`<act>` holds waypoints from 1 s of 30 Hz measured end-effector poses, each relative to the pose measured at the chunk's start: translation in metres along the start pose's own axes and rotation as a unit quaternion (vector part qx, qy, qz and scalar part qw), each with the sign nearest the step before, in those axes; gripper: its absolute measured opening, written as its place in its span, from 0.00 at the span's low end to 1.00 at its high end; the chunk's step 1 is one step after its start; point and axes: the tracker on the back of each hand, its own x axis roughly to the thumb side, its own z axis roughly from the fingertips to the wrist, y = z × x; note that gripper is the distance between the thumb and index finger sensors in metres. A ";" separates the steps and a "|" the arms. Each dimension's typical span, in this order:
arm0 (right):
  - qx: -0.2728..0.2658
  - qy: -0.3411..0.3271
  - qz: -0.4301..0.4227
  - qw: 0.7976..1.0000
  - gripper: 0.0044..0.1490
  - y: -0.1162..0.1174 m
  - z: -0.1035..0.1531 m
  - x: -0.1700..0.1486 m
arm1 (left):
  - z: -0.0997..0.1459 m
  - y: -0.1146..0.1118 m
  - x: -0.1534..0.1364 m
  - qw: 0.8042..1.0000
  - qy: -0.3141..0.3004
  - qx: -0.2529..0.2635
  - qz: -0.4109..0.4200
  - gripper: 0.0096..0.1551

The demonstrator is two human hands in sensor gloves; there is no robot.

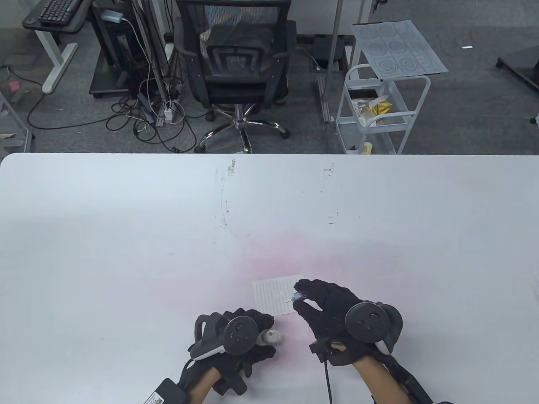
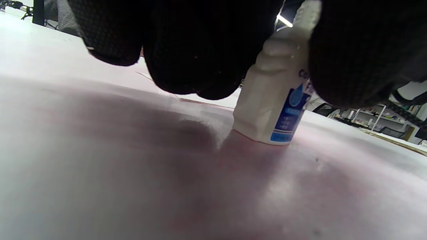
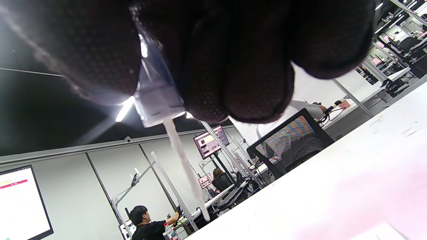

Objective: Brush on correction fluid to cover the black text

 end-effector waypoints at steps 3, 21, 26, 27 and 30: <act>0.000 0.000 -0.001 1.000 0.31 0.000 0.000 0.000 | -0.002 -0.002 0.000 1.000 0.007 -0.004 0.009 0.38; -0.014 -0.009 -0.031 0.999 0.32 -0.005 0.001 0.007 | 0.009 0.031 -0.001 0.996 0.024 0.080 0.044 0.35; -0.021 -0.029 -0.038 0.999 0.32 -0.005 0.002 0.016 | 0.009 0.031 -0.001 0.996 0.028 0.076 0.042 0.35; -0.019 -0.034 -0.041 0.998 0.32 -0.004 0.003 0.018 | 0.008 0.030 -0.001 0.996 0.028 0.073 0.042 0.35; -0.017 -0.046 -0.050 0.998 0.32 -0.003 0.004 0.024 | 0.007 0.030 0.000 0.997 0.028 0.067 0.038 0.35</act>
